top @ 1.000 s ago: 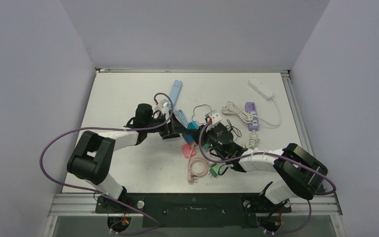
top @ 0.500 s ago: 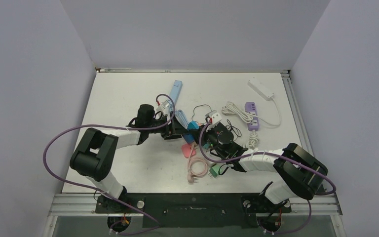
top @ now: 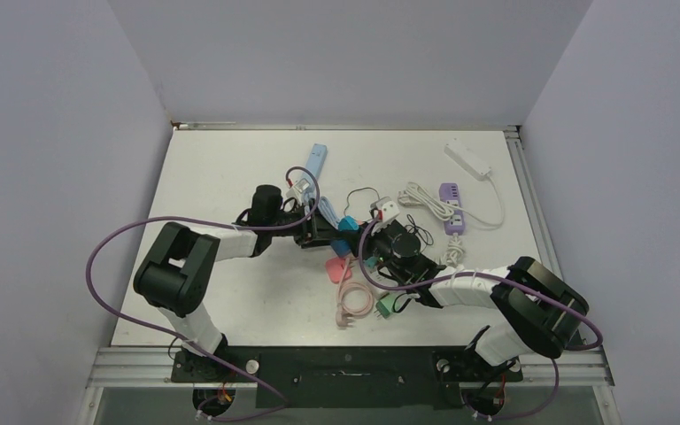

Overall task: Pull the plug off the socket
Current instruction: Remove the plug from the socket.

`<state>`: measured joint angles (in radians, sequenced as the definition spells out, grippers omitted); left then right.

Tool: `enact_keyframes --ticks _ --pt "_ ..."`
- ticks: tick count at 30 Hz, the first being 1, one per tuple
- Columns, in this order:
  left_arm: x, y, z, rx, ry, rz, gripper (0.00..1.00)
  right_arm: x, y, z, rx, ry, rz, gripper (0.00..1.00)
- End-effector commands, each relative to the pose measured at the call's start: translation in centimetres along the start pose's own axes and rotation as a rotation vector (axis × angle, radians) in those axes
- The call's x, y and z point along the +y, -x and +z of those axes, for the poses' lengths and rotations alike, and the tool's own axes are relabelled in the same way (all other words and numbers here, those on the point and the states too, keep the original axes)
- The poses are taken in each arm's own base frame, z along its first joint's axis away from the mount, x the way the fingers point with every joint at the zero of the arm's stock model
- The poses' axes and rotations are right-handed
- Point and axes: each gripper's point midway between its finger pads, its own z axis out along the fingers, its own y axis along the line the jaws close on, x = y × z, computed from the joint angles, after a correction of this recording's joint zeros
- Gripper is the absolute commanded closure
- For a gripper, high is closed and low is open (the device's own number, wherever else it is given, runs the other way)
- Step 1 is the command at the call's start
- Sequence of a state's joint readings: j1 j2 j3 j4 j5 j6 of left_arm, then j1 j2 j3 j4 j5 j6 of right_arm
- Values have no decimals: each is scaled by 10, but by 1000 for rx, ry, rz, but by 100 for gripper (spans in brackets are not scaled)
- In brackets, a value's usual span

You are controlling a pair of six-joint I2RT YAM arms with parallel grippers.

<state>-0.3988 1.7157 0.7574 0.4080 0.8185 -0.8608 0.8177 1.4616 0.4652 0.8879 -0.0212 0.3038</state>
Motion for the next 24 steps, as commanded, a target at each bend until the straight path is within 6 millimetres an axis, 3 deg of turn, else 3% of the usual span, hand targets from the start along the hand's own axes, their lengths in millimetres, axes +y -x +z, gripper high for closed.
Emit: enact_keyframes --ticks 1,11,16,24 --pt "-17 8 7 -14 -56 65 65 15 41 0 -138 58 23 95" --pt "6 7 8 -9 63 62 99 -2 41 1 -135 34 106 95" --pt "12 7 7 -9 100 70 100 -20 41 0 -143 5 164 95" --pt "15 8 6 -9 125 73 100 -20 43 -1 -149 13 159 95"
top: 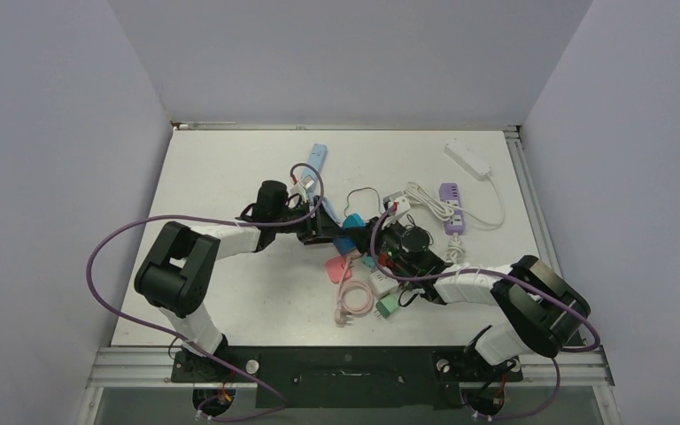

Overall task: Pull the plug off the socket
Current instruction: Remove the plug from the socket.

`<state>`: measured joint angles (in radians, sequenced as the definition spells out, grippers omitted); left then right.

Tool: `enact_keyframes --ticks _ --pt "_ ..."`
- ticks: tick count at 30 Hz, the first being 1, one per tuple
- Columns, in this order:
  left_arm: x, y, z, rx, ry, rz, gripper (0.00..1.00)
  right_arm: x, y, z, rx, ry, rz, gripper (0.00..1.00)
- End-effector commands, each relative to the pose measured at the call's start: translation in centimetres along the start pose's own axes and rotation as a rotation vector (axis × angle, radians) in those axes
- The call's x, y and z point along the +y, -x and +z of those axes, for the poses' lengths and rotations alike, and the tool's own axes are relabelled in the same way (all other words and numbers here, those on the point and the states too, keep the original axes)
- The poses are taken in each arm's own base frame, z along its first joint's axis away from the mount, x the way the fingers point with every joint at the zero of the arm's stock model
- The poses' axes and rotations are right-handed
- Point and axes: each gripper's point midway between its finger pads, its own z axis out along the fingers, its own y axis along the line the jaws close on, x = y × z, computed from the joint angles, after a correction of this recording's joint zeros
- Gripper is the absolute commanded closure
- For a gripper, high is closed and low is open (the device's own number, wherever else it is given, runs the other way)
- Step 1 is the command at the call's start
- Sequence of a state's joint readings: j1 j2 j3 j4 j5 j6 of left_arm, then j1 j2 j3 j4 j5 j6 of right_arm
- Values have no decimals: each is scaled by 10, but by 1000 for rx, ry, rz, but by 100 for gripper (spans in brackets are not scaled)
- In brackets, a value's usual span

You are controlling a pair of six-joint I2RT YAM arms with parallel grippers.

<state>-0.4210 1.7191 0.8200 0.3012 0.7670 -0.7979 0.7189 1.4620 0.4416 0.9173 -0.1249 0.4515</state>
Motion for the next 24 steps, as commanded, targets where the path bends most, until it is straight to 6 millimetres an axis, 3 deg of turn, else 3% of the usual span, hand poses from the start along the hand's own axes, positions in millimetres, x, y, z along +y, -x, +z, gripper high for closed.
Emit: enact_keyframes --ticks 1,15,24 --pt "15 3 0 -14 73 36 100 5 40 2 -145 21 -5 95" --pt "17 5 -1 -16 81 38 100 32 39 -4 -167 -16 -158 95" --pt "21 5 -2 -18 99 37 100 23 42 -6 -181 -34 -118 95"
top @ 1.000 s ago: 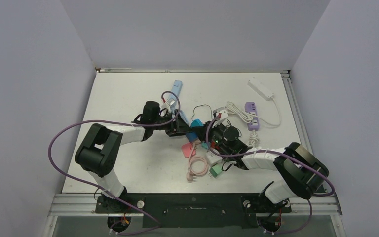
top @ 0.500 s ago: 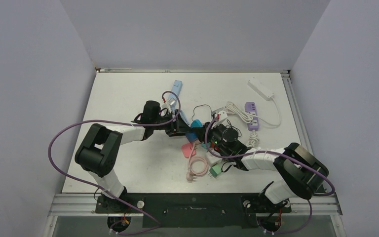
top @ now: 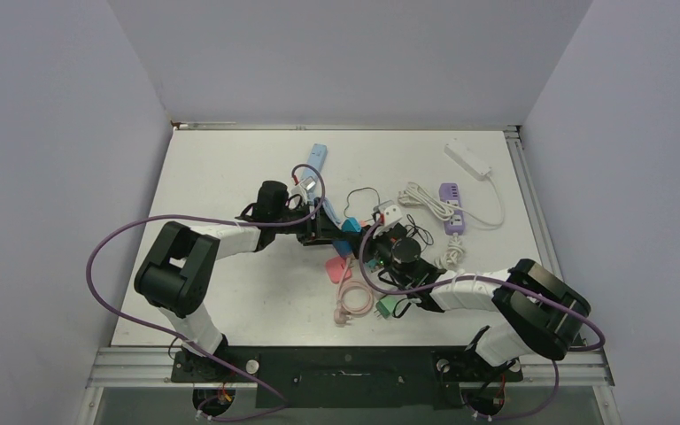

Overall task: Pull the plug off the socket
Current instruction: Remove the plug from the socket.

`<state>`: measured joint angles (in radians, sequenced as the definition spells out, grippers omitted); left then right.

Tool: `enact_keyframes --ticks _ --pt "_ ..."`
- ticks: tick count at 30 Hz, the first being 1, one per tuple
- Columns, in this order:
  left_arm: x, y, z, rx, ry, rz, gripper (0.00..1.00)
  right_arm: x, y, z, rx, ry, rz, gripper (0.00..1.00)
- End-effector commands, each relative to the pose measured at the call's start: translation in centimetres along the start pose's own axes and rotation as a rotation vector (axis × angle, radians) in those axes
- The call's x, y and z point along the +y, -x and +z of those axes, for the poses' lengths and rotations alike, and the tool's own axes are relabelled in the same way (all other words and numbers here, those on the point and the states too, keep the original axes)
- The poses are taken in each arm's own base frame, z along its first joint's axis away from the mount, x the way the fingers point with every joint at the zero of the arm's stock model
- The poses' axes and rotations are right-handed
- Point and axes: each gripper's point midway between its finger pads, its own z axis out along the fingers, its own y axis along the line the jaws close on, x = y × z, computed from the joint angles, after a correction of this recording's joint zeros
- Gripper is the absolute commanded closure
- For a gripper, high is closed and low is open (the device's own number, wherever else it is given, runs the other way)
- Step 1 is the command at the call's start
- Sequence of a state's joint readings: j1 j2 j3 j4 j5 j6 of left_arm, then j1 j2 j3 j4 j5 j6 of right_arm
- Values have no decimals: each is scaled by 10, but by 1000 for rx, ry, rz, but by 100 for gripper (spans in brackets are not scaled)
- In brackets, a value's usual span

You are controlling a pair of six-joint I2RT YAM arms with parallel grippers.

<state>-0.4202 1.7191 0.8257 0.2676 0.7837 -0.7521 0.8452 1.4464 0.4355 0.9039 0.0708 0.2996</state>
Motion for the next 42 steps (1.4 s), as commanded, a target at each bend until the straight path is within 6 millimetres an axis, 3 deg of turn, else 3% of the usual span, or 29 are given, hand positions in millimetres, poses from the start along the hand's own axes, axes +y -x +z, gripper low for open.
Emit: enact_keyframes --ticks 1,8,16,29,42 --pt "21 9 -1 -42 103 9 100 0 52 -3 -166 12 65 95" --pt "24 9 -2 -39 120 7 100 -21 52 -4 -174 -17 142 95" --pt "24 10 -2 -40 122 5 100 -18 54 -4 -179 -1 126 95" --pt "27 11 -3 -45 126 1 100 8 52 -5 -174 13 26 95" --pt "27 12 -4 -44 127 -3 100 6 52 -5 -172 -1 28 95"
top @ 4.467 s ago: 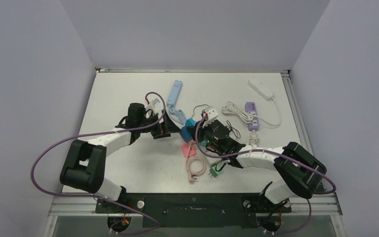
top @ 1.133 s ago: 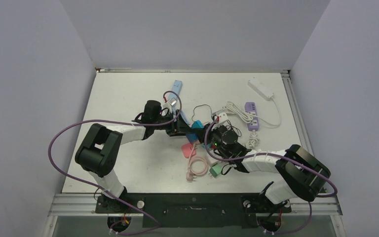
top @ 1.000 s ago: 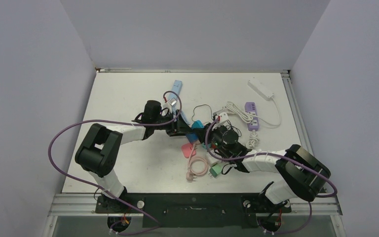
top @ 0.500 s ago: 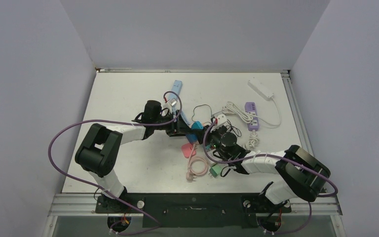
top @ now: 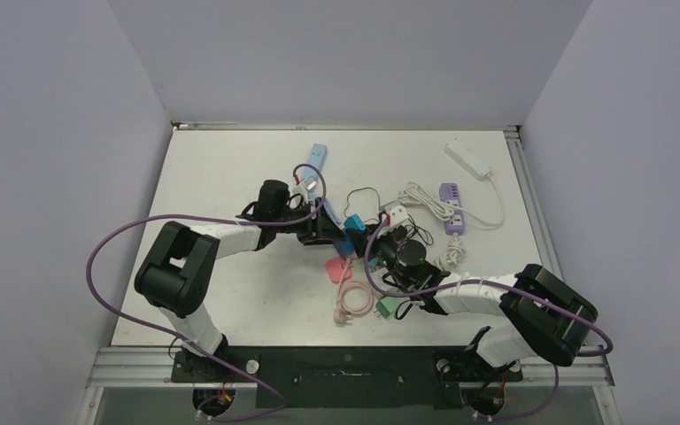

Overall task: Pull the plug off the socket
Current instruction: Remove the plug from the socket, then place the plug at the center of the board.

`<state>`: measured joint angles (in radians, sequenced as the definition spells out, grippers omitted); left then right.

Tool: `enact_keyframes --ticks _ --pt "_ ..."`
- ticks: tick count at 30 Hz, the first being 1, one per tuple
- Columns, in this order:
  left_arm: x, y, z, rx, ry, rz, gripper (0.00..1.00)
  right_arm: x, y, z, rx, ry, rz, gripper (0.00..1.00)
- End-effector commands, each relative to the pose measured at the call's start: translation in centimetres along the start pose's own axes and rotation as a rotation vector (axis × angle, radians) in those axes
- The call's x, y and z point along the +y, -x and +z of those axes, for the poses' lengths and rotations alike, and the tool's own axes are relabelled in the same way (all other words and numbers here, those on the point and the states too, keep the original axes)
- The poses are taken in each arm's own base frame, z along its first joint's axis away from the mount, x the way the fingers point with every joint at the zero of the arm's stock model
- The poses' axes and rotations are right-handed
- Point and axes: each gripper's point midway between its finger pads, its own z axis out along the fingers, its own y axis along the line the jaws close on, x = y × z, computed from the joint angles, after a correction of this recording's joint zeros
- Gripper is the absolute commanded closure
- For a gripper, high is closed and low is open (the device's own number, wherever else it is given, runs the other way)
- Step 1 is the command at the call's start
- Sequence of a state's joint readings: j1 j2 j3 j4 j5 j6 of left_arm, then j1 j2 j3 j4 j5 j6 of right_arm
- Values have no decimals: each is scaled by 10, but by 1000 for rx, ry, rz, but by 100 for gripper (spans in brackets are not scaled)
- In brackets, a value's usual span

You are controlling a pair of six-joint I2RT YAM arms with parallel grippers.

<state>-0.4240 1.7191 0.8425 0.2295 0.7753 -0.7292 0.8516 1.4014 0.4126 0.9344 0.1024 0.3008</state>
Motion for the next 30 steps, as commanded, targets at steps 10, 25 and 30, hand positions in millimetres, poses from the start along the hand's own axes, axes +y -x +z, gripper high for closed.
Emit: enact_keyframes --ticks 10,25,30 --pt "30 28 -17 -106 122 -21 100 8 50 -4 -133 10 13 95" --pt "28 55 -42 -169 103 -43 100 32 -6 -42 115 29 -36 95" --pt "27 56 -43 -163 114 -27 100 26 -30 -40 191 -20 -64 95"
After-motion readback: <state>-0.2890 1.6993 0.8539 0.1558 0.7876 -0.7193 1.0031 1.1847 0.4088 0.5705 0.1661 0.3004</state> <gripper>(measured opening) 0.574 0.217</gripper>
